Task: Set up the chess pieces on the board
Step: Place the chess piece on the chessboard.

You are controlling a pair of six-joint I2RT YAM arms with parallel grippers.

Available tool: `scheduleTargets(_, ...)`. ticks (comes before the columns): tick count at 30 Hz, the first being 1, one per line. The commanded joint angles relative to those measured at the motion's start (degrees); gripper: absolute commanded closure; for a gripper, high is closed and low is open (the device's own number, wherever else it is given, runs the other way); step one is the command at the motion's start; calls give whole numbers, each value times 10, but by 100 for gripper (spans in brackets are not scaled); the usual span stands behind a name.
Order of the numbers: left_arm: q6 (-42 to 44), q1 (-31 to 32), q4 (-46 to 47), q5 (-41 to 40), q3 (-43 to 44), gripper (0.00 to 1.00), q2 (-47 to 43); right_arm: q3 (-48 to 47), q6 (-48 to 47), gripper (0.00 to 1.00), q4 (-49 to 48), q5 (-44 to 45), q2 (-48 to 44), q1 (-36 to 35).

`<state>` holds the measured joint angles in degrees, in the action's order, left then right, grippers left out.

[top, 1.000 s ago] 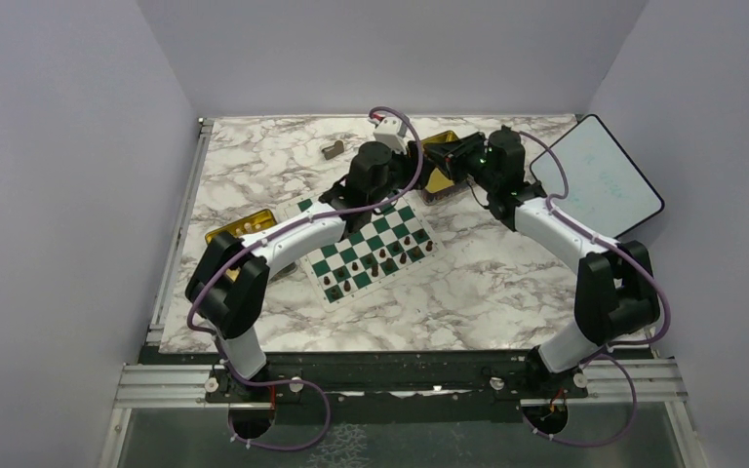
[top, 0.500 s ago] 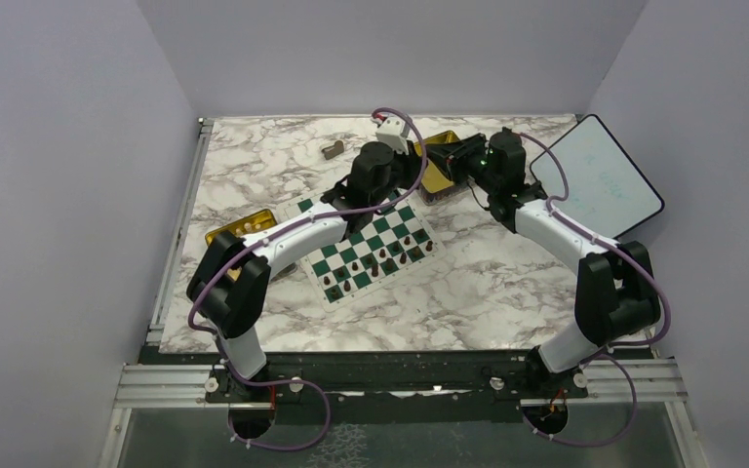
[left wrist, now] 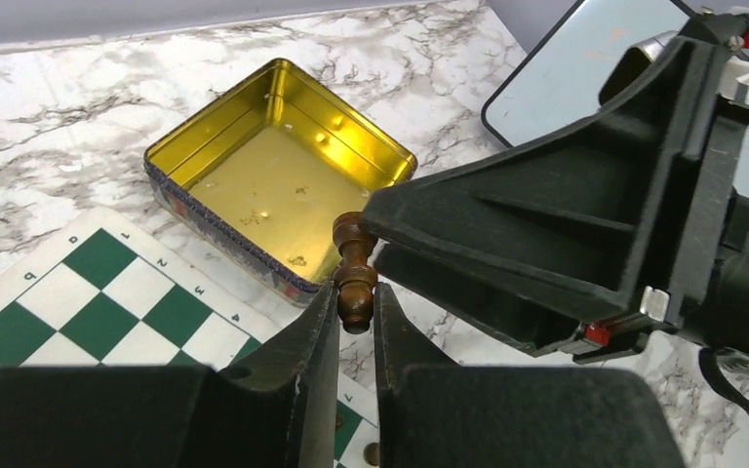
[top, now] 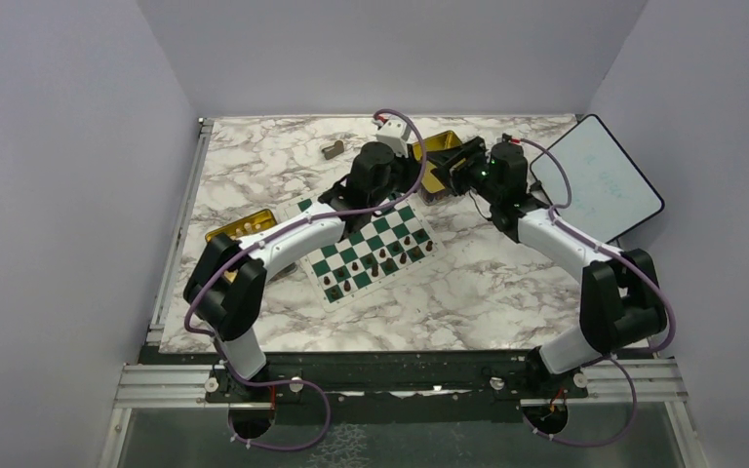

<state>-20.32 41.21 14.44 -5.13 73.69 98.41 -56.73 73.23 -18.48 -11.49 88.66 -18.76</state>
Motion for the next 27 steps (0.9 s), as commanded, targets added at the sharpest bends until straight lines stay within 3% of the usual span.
scheduleTargets(1,11,-3,-60,-12,8,100,-46,21,-74,41,18,15,-50,-2)
scheduleTargets(5,13,-6,-149,14,19,100,-60,33,-145,25,65,44,-91,-1)
scheduleTargets(6,14,-6,-177,22,22,100,-63,38,-165,18,73,46,-101,-1)
scheduleTargets(7,16,-6,-203,30,26,100,-67,42,-189,3,79,47,-112,-1)
scheduleTargets(8,19,-6,-233,40,30,100,-70,44,-211,0,93,50,-121,-1)
scheduleTargets(17,52,-6,-460,74,45,100,-116,85,-399,0,197,72,-216,-1)
scheduleTargets(27,74,-6,-612,116,22,100,-125,136,-471,0,256,73,-283,-1)
